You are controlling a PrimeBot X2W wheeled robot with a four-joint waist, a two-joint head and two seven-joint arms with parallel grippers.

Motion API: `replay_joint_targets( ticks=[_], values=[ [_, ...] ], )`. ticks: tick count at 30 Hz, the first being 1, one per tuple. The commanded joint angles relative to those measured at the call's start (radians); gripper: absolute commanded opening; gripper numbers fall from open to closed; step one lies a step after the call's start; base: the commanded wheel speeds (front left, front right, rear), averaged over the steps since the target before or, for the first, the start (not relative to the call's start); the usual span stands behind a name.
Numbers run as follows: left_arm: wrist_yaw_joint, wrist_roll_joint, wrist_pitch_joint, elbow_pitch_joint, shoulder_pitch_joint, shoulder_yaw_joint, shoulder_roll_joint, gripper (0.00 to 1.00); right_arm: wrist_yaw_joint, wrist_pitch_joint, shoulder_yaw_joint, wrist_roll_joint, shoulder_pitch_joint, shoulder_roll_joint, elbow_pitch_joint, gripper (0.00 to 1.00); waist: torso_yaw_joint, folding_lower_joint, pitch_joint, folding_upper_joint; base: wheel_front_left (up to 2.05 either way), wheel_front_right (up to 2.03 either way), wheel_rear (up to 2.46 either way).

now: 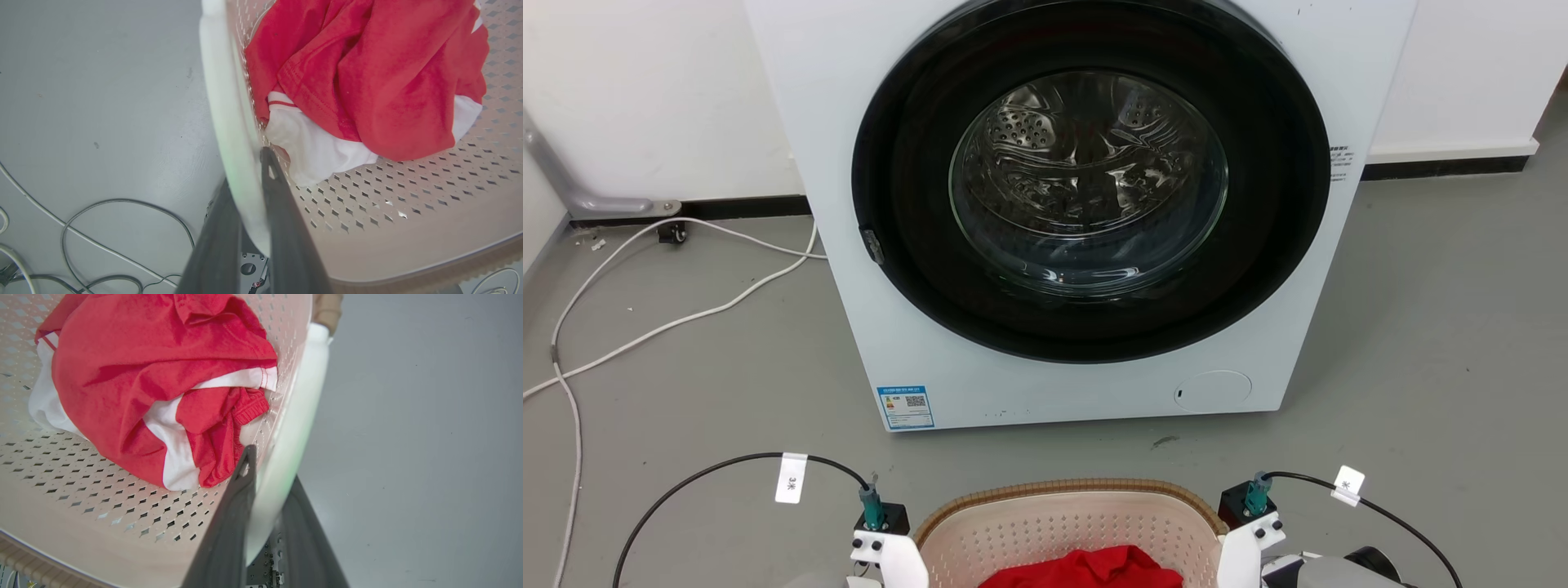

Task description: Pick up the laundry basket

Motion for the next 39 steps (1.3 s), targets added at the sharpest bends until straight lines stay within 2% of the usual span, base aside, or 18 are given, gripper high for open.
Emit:
replay_joint_targets(
  ticks=[1, 39],
  values=[
    [-0.012, 0.000, 0.002, -0.008, -0.014, -0.007, -0.007, 0.00, 0.003, -0.003, 0.004, -0.004, 0.003, 0.013, -0.009, 0.00, 0.000, 0.0000, 0.001, -0.0001, 0.00, 0.00, 0.00],
    [-0.012, -0.042, 0.001, -0.004, -0.011, -0.050, 0.000, 0.00, 0.003, 0.003, 0.005, -0.015, 0.008, 0.011, -0.007, 0.00, 0.003, 0.0000, 0.005, -0.0001, 0.00, 0.00, 0.00]
  ],
)
